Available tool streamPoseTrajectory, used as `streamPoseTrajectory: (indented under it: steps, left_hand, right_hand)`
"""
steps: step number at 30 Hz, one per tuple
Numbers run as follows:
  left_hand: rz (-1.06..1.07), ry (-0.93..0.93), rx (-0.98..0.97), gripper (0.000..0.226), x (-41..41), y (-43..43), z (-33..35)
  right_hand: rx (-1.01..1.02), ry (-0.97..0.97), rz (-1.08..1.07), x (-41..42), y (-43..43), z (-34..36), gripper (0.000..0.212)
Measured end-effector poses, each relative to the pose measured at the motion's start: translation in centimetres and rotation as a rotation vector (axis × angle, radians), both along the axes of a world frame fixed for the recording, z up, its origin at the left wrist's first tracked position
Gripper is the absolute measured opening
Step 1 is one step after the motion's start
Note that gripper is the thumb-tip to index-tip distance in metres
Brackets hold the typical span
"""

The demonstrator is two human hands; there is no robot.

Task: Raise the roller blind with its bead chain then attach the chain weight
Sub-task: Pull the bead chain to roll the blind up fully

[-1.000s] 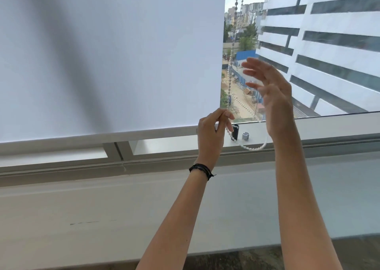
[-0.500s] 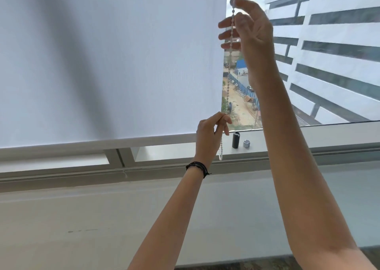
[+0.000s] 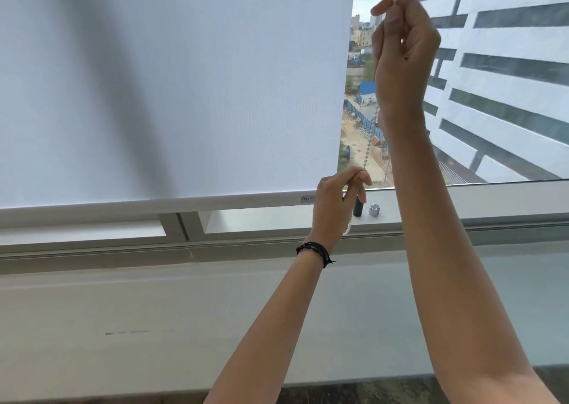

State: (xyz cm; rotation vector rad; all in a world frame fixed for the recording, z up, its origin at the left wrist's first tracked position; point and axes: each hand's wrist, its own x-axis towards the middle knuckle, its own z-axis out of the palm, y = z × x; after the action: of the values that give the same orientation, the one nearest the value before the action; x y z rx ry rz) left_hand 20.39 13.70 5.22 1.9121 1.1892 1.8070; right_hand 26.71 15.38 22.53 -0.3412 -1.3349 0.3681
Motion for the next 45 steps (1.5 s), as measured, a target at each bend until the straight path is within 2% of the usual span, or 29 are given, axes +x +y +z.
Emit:
streamPoseTrajectory:
  steps: [10,22,31,42,45]
  left_hand:
    - [-0.054,0.004,-0.029,0.026,-0.1,-0.2,0.0]
    - [-0.04,-0.025,-0.189,0.028,-0.5,-0.8,-2.5]
    - [0.018,0.086,-0.222,0.038,-0.8,-1.0,-6.6]
    - [-0.022,0.235,-0.295,0.024,-1.4,-1.2,-9.3]
    - [-0.041,0.2,-0.349,0.024,-1.5,-1.2,-9.2]
  right_hand:
    - [0.023,0.0,0.022,0.2,-0.2,-0.3,0.022]
    - [-0.094,0.024,0.081,-0.8,0.2,-3.5,0.024]
    - [-0.183,-0.031,0.026,-0.5,0.3,-8.3,0.023]
    - [-0.228,-0.091,-0.081,1.0,0.5,-12.5,0.022]
    - [-0.233,-0.108,-0.105,1.1,0.7,-12.4,0.022]
